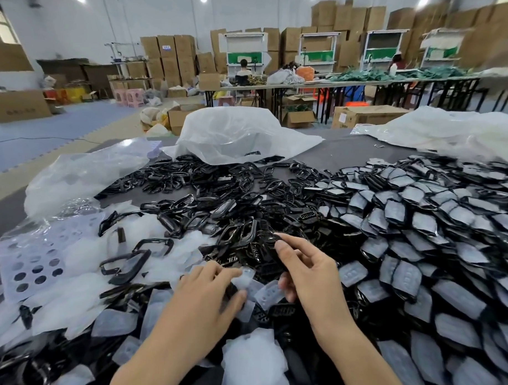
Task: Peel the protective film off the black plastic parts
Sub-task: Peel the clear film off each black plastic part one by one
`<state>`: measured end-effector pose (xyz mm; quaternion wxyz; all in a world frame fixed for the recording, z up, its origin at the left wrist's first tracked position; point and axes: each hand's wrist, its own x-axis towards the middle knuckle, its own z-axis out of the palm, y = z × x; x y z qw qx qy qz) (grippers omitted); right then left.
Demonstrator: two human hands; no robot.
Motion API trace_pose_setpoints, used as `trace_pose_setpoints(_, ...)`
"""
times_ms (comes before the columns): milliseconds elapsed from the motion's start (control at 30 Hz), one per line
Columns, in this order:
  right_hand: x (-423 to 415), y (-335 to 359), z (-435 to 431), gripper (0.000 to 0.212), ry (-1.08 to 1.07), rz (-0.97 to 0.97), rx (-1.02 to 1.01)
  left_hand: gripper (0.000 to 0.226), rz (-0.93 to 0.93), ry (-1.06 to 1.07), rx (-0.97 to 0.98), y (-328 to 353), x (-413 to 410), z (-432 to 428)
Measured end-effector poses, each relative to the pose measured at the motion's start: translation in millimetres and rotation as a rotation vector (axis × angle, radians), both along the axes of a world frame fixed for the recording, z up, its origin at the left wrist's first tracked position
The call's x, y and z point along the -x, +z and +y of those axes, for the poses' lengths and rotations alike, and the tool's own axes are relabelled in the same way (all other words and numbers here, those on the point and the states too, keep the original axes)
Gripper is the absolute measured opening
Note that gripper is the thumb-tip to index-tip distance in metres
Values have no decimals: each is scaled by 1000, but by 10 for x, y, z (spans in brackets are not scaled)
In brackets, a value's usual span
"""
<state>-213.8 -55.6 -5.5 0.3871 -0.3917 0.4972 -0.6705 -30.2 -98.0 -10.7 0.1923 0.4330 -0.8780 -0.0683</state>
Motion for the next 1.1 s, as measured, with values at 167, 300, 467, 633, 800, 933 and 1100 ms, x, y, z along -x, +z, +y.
trace_pose_setpoints(167,26,-49,-13,17,13,-47,-28,42,-42,36,-78,35,2,-28)
trace_pose_setpoints(300,48,-95,-69,20,-38,-118,-50,31,99,84,-146,83,-6,-30)
trace_pose_setpoints(467,73,-90,-79,11,-82,-74,-47,11,419,119,-236,133,27,-16)
trace_pose_setpoints(633,46,-49,-39,15,-29,-48,-25,28,747,64,-286,174,83,33)
trace_pose_setpoints(800,-8,-32,-26,21,11,-54,-32,32,944,37,-383,201,140,89)
trace_pose_setpoints(933,-96,-19,-8,20,79,-63,-44,36,999,91,-432,175,149,84)
trace_pose_setpoints(1100,-166,0,21,19,115,-83,-43,32,1045,110,-433,180,155,77)
